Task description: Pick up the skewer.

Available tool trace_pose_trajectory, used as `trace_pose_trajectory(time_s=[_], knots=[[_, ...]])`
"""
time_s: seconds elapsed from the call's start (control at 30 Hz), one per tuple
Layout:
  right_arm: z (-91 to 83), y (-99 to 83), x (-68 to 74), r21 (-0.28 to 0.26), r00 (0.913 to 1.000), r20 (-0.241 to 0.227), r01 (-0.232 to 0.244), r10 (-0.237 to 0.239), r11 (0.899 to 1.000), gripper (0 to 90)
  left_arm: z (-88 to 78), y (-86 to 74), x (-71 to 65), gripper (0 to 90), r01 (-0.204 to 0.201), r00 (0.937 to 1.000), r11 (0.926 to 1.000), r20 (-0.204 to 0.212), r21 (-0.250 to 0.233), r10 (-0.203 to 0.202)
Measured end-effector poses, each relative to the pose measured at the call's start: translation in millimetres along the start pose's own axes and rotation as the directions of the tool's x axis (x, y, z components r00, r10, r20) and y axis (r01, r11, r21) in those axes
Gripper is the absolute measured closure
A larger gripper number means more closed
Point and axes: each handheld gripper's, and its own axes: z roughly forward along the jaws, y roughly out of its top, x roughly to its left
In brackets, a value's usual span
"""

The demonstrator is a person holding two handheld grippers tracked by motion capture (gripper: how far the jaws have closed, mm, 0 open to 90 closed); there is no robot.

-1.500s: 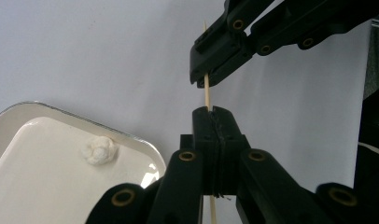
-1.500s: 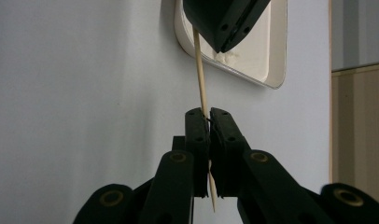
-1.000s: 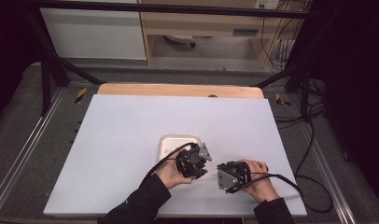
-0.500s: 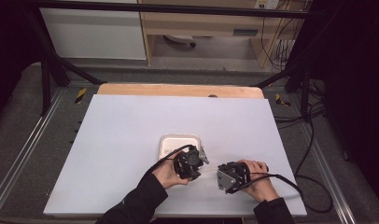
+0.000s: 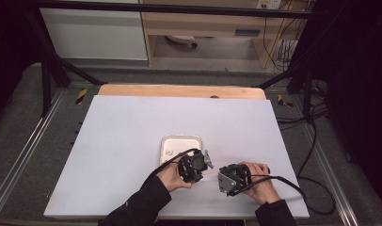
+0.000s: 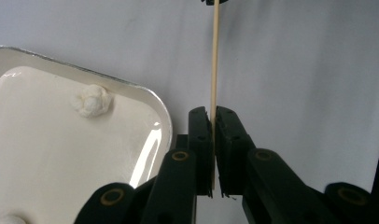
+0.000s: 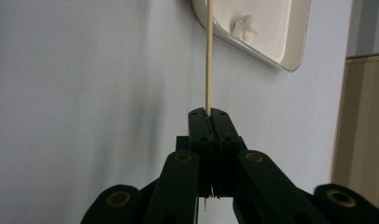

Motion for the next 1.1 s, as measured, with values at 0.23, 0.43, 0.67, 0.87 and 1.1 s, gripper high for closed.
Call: trace_pose_trajectory(time_s=[0.23,0.43,0.67,0.87,1.1], knots=[[-0.6,-0.4,0.4,0.002,1.0,0.0,0.004,-0.004,1.0,89.3,4.0,5.7,-3.3,87.9,0.004,1.0,0.9999,0.001,-0.016,-0.004],[-1.3,-0.2,0.3,-0.005,1.0,0.0,-0.001,0.001,1.0,89.3,4.6,4.4,-4.4,88.9,0.014,0.9999,0.9999,0.002,-0.008,-0.014],[-0.9,0.6,0.3,-0.016,1.0,0.004,-0.004,0.004,1.0,88.9,3.3,1.8,-3.0,89.1,0.012,0.9999,0.9999,-0.005,-0.005,-0.012],[-3.9,-1.2,-2.2,-0.033,0.999,0.009,-0.043,0.043,0.999,79.2,1.6,0.2,-2.3,89.2,0.018,0.9997,0.9997,-0.018,-0.017,-0.018],[-13.5,-13.4,-10.2,-0.079,0.9423,0.021,-0.331,0.334,0.94,43.6,-5.7,-10.9,4.4,89.1,0.051,0.9978,0.9978,-0.041,-0.043,-0.053]])
